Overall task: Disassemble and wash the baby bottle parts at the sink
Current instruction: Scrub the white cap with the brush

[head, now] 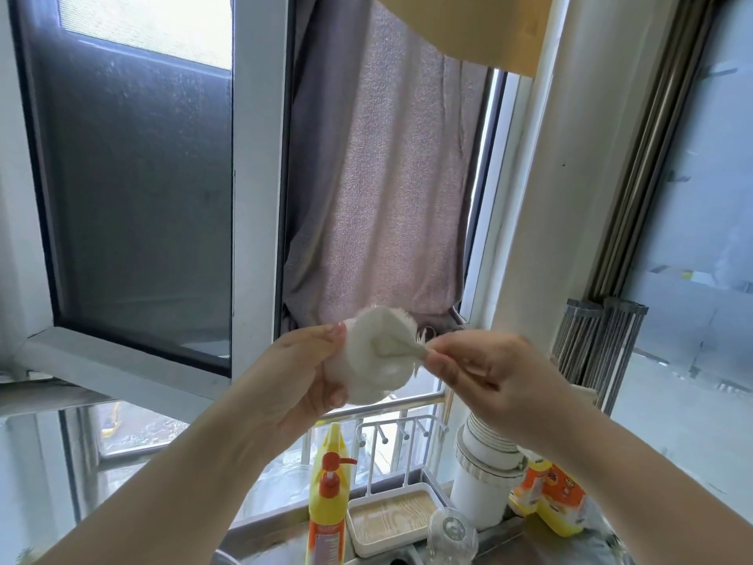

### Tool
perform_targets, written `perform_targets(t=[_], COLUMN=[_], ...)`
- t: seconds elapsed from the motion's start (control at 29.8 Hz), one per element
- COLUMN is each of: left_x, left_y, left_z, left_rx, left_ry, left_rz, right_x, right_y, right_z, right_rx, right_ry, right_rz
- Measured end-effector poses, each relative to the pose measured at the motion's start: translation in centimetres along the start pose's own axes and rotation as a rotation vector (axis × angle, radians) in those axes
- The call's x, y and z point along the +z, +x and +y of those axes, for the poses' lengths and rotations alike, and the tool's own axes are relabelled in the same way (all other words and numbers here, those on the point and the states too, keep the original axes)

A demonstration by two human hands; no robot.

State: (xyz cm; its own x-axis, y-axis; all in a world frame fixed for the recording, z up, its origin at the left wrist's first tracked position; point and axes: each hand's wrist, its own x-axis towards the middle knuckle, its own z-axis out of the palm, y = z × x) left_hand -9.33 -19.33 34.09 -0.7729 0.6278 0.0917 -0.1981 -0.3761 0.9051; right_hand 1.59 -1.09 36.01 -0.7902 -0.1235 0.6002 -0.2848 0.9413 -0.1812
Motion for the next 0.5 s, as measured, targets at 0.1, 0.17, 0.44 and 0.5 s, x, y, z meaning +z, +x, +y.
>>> perform_targets(t=[0.1, 0.17, 0.44, 0.5], left_x=[-0.9, -1.5, -1.5, -1.3], left_y=[-0.3, -0.6, -1.4, -1.6], left_z=[-0.1, -0.3, -1.5, -1.6], left_rx=[0.032, 0.048, -0.020, -0.063], left_ry=[0.151, 0.280, 0.451, 0.297], left_rz=[0.003, -0.017, -0.211, -0.249], right_x=[-0.4, -0.7, 0.1, 0.4], right_y=[-0.7, -1.0, 0.2, 0.2], right_z=[0.8, 1.2, -0.7, -1.3], right_rx=[0.080, 0.199, 0.383, 0.372], right_ry=[-0.030, 0.062, 0.394, 0.463], right_rz=[-0.064, -0.067, -0.271, -0.311])
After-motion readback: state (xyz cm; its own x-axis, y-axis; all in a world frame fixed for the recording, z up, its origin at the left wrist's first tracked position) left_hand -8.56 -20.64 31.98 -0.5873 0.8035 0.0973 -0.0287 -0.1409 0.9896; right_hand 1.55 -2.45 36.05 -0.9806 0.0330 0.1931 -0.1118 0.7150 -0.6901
